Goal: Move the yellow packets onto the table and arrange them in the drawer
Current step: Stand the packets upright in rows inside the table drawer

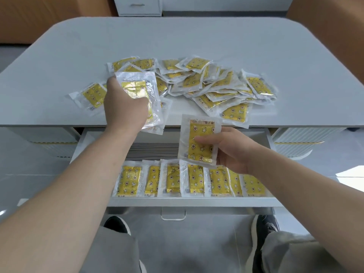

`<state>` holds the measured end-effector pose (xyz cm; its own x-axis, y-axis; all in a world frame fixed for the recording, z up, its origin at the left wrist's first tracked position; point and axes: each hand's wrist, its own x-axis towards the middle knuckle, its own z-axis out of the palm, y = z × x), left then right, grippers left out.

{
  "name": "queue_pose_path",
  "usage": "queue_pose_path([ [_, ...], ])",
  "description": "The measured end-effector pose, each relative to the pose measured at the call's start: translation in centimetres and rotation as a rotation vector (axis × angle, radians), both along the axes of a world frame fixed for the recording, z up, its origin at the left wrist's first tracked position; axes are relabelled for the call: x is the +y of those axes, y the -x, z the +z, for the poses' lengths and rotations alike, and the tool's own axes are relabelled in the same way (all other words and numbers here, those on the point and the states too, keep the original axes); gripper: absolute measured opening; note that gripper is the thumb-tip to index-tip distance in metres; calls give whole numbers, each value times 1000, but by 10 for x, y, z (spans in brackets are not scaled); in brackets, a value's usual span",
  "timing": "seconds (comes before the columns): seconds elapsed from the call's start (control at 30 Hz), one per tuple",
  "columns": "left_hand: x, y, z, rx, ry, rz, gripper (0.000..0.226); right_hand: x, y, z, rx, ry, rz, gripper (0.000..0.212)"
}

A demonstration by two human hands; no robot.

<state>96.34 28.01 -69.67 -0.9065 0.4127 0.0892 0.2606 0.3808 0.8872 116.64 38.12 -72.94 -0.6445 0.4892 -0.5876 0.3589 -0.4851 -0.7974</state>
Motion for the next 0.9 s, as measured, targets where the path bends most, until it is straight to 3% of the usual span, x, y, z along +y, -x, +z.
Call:
queue_pose_path([
  [0.1, -3, -23, 8, 9, -96, -100, 18, 10, -12, 3, -29, -87, 74, 28],
  [0.23, -7, -62, 9, -20, -35, -312, 29, 28, -37, 1, -138, -228, 201, 37],
  [0.37, -4, -87, -8, 22, 179, -494, 31, 44, -67, -10, -290, -258, 218, 23],
  [0.43, 0, -97, -17, -7, 246, -577, 24, 51, -80, -19, -417, -368, 198, 23],
  [0.53, 5, -108, -33, -83, 318, -647, 12, 59, -89, -36, -604, -548, 181, 45],
  [0.63, 12, -114, -53, -181, 393, -649, 28, 56, -93, -54, -698, -553, 201, 70],
  [0.77, 18, -113, -75, -356, 443, -557, 50, 51, -98, -79, -768, -528, 256, 75],
  [0.9, 21, -104, -92, -515, 432, -457, 35, 51, -95, -87, -817, -614, 343, 76],
])
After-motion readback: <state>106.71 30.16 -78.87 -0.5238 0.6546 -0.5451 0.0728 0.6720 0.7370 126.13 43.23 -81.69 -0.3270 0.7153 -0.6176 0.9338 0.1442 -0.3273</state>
